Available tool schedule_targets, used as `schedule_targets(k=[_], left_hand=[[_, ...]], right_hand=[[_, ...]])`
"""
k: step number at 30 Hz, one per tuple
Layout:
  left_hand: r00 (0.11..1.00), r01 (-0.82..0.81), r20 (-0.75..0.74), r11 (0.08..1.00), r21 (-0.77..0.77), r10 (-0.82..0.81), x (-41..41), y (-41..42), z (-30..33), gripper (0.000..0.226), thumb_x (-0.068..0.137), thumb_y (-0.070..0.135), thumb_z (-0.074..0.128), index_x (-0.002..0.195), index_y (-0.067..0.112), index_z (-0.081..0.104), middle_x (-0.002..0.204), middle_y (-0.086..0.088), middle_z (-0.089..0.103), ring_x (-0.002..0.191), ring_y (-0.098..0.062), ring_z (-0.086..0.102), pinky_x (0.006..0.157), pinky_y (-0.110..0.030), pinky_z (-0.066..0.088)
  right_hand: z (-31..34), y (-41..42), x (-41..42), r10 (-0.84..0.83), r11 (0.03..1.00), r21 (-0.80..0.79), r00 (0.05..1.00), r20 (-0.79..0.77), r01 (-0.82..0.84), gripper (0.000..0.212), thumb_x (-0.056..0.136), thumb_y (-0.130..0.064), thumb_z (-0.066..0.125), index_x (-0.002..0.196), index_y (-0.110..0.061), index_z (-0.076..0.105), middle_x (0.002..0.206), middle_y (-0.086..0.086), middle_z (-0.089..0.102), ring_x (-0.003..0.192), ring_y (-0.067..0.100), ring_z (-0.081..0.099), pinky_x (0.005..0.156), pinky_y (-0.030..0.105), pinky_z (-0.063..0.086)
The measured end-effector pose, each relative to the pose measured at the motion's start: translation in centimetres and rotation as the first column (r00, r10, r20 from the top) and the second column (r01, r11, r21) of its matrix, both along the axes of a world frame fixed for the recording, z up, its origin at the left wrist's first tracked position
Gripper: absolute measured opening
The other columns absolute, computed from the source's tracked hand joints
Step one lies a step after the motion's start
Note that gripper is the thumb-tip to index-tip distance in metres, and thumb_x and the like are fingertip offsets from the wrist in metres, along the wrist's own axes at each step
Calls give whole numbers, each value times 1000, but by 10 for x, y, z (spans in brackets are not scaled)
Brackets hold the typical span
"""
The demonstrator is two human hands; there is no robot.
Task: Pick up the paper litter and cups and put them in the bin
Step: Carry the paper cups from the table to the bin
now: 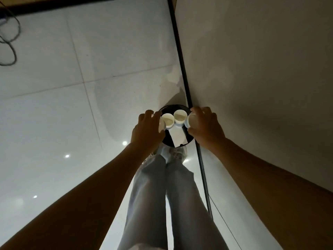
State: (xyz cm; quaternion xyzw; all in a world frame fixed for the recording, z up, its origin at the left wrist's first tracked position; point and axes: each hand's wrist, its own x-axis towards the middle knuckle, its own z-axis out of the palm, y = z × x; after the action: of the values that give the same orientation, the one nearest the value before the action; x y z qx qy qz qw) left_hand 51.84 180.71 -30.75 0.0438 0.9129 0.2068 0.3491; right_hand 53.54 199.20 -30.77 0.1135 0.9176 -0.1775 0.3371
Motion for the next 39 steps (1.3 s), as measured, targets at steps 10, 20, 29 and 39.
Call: schedule_targets(k=[10,20,29,39], left_hand=[[997,-65,41,997,34,63,-19,34,-159,65,86,27,67,142,18,35,145,-3,36,133,-24,34,99,-38,44],[981,119,155,993,9,-119,1,44,-233,70,88,23,67,146,17,30,151,-4,31,140,-25,29,109,-38,36],[984,156,88,988,4,-156,-2,28,-208,75,86,26,68,147,15,26,153,-5,28,140,-25,28,110,-35,34],[978,205,70,970,-129,-198,31,-54,-18,57,96,29,52,146,13,31,153,-9,29,141,-25,27,115,-32,23]], right_hand=[[-158,10,-37,86,995,-49,996,13,-85,65,87,-23,66,143,-20,34,144,13,35,127,32,40,97,40,45],[-240,16,-14,250,968,-61,956,152,-244,71,87,-24,67,147,-21,29,146,11,33,131,34,37,100,41,43],[-223,0,-4,196,981,-6,980,47,-196,74,84,-24,70,146,-23,29,153,11,24,138,33,25,107,46,39],[-36,-79,23,196,981,-7,977,89,-196,69,93,-31,58,149,-20,20,152,12,25,136,35,33,107,43,41]])
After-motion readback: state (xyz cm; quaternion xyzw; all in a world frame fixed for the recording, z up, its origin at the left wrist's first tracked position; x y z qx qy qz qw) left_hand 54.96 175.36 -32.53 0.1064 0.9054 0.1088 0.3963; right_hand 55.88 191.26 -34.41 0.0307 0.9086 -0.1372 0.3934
